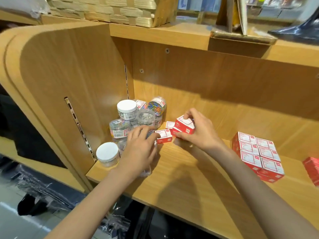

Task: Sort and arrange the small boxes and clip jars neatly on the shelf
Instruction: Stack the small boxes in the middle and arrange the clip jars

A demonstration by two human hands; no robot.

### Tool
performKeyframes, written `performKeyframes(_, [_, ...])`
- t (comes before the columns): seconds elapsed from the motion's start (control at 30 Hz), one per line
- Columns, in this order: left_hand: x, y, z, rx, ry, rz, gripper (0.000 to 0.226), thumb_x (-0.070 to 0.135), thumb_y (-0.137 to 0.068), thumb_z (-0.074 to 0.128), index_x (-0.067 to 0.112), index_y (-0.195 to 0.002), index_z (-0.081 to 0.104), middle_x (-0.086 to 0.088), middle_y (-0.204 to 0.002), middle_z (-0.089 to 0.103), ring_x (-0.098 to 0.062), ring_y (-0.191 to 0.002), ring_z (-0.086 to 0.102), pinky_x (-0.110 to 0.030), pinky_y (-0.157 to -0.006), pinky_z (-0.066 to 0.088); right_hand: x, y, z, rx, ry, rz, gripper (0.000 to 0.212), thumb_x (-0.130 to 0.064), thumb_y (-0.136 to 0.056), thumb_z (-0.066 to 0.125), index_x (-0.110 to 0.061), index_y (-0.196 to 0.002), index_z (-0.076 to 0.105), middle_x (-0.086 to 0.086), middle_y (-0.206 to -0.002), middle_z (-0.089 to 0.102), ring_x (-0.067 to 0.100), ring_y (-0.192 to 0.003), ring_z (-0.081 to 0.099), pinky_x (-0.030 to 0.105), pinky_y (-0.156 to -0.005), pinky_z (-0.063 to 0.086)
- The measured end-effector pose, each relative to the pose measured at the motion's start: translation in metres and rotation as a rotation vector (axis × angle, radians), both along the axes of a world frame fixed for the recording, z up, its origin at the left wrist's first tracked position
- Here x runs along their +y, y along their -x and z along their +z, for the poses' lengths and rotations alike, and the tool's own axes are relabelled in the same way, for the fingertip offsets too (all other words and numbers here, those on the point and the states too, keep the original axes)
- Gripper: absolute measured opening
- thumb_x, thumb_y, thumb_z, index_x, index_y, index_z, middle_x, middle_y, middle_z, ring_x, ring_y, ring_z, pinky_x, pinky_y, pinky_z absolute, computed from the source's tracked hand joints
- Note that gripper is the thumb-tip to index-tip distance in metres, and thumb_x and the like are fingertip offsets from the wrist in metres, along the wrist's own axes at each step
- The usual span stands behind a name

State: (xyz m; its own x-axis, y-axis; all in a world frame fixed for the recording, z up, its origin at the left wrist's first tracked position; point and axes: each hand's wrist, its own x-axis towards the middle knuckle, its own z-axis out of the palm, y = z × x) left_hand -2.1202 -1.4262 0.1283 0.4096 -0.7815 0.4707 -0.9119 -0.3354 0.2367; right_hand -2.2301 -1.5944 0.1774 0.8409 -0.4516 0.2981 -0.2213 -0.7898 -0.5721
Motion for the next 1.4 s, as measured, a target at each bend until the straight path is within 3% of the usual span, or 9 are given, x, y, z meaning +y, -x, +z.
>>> performKeyframes(0.1, [-0.022,0.016,0.002,0.118,0.06,-0.18,0.04,0.031,-0.085,0.034,0.007,-0.102,0.061,-0.01,-0.111,0.058,-0.021,-0.102,0.045,-0.031,-0.085,0.04,0.005,0.051,-0.026,0.076,0.012,-0.072,0.047,-0.027,-0.066,0.079,-0.026,-0.085,0.036,-0.003,-0.093,0.051,0.018,-0.084,0.048,0.028,-0.07,0.028])
performKeyframes(0.27, [-0.046,0.037,-0.026,0.153,-0.1,-0.368,0.04,0.026,-0.081,0.034,0.009,-0.106,0.06,-0.006,-0.106,0.058,-0.024,-0.096,0.056,-0.033,-0.082,0.045,0.006,0.088,-0.058,0.203,-0.037,-0.107,0.044,-0.029,-0.071,0.075,-0.026,-0.094,0.038,-0.005,-0.094,0.047,0.013,-0.079,0.047,0.026,-0.065,0.032])
performKeyframes(0.43, [-0.056,0.043,-0.041,0.306,-0.24,-0.398,0.057,0.049,-0.078,0.045,0.018,-0.126,0.047,0.001,-0.123,0.048,-0.017,-0.113,0.044,-0.032,-0.096,0.037,-0.01,0.107,-0.041,0.218,-0.024,-0.078,0.035,-0.015,-0.075,0.072,-0.022,-0.104,0.054,-0.022,-0.082,0.043,0.011,-0.086,0.042,0.019,-0.068,0.032])
performKeyframes(0.53, [-0.063,0.058,-0.045,0.325,-0.246,-0.272,0.061,0.064,-0.07,0.058,0.026,-0.117,0.046,0.008,-0.113,0.047,-0.011,-0.107,0.038,-0.026,-0.089,0.028,-0.019,0.112,-0.035,0.131,-0.053,-0.144,0.036,-0.009,-0.073,0.072,-0.024,-0.097,0.05,-0.007,-0.088,0.054,0.016,-0.084,0.046,0.019,-0.065,0.033])
performKeyframes(0.63, [-0.074,0.074,-0.047,0.289,-0.199,-0.105,0.052,0.06,-0.067,0.065,0.026,-0.101,0.044,0.011,-0.099,0.041,-0.011,-0.099,0.036,-0.027,-0.077,0.023,-0.029,0.11,-0.029,0.116,-0.078,-0.061,0.036,0.0,-0.072,0.066,-0.021,-0.096,0.049,0.0,-0.095,0.058,0.018,-0.086,0.051,0.024,-0.07,0.038])
performKeyframes(0.8, [-0.083,0.068,-0.044,0.453,-0.164,-0.206,0.048,0.032,-0.075,0.067,0.022,-0.119,0.051,0.002,-0.107,0.048,-0.018,-0.105,0.044,-0.03,-0.086,0.033,-0.035,0.088,-0.03,0.298,-0.048,0.1,0.038,0.001,-0.072,0.062,-0.02,-0.101,0.05,-0.004,-0.093,0.056,0.014,-0.084,0.052,0.022,-0.073,0.039])
performKeyframes(0.9, [-0.083,0.062,-0.043,0.553,-0.054,-0.233,0.045,0.021,-0.073,0.07,0.016,-0.115,0.056,0.004,-0.093,0.048,-0.014,-0.087,0.051,-0.019,-0.071,0.036,-0.035,0.081,-0.035,0.344,0.069,0.122,0.041,-0.006,-0.074,0.064,-0.021,-0.108,0.046,-0.004,-0.105,0.051,0.015,-0.095,0.047,0.026,-0.082,0.036])
performKeyframes(1.07, [-0.102,0.064,-0.044,0.636,0.003,-0.235,0.042,0.021,-0.075,0.073,0.016,-0.114,0.059,0.001,-0.095,0.055,-0.009,-0.077,0.051,-0.02,-0.069,0.042,-0.045,0.092,-0.03,0.356,0.321,0.055,0.04,-0.024,-0.08,0.065,-0.023,-0.118,0.052,-0.004,-0.125,0.042,0.016,-0.116,0.037,0.031,-0.096,0.025])
performKeyframes(1.4, [-0.176,0.08,-0.041,0.697,0.062,-0.128,0.044,0.01,-0.077,0.067,0.008,-0.12,0.058,-0.014,-0.093,0.065,-0.028,-0.082,0.06,-0.036,-0.08,0.049,-0.106,0.133,-0.031,0.35,0.169,-0.297,0.041,-0.019,-0.087,0.057,-0.011,-0.127,0.047,0.008,-0.126,0.046,0.027,-0.119,0.041,0.033,-0.097,0.028])
